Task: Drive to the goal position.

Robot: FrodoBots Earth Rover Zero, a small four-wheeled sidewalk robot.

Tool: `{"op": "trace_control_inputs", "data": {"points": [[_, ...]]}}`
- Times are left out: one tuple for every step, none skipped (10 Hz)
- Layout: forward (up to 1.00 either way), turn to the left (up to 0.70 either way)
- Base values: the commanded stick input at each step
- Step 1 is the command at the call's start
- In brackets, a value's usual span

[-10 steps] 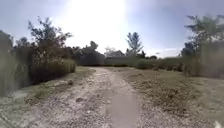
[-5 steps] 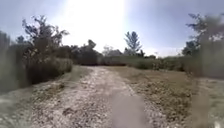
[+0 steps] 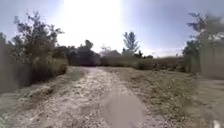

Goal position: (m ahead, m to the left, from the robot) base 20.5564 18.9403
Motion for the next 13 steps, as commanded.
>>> {"op": "trace_control_inputs", "data": {"points": [[0.7,0.32],[0.7,0.16],[0.7,0.0],[0.7,0.0],[0.7,0.0],[0.7,0.0],[0.7,0.0],[0.7,0.0],[0.7,0.0],[0.7,0.0],[0.7,0.0],[0.7,0.0],[0.7,0.0]]}}
